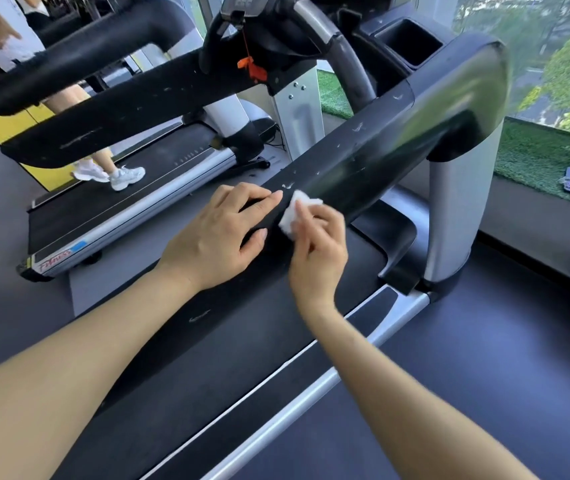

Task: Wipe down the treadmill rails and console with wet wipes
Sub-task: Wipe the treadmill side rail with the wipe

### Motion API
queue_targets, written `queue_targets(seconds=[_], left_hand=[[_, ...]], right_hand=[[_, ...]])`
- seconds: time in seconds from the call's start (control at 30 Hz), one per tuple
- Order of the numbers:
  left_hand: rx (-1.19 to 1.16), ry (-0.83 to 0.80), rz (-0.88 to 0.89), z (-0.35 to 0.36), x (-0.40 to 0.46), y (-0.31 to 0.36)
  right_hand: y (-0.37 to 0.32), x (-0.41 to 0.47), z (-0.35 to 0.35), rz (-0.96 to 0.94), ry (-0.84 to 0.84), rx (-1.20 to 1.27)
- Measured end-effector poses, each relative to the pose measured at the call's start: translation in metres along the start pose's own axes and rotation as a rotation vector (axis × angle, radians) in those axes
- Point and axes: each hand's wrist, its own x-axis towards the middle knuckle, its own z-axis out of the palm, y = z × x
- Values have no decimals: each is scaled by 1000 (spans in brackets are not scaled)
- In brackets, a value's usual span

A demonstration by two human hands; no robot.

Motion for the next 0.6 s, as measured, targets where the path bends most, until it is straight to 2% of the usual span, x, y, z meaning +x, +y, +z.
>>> queue_targets(seconds=[0.03, 0.1, 0.2, 0.27, 0.33, 0.37, 0.43, 0.5, 0.6], left_hand=[[-4, -1, -1, 0, 0, 0], [2, 2, -2, 0, 0, 0], [7, 14, 2, 1, 1, 0], [5, 23, 3, 1, 1, -1], [8, 26, 9, 1, 1, -1], [6, 24, 8, 1, 1, -1], [-1, 17, 2, 1, 1, -1], [0, 20, 3, 1, 0, -1], [6, 26, 4, 2, 1, -1]], right_hand=[[8, 22, -2, 25, 58, -30], [26, 69, -10, 206, 180, -41], [32, 97, -16, 314, 217, -25], [19, 70, -11, 188, 159, -24], [5, 23, -5, 17, 7, -27], [-1, 3, -6, -25, -90, -15], [-1, -9, -10, -77, -147, -23], [14, 13, -15, 10, -73, -45], [31, 72, -18, 257, 179, 5]])
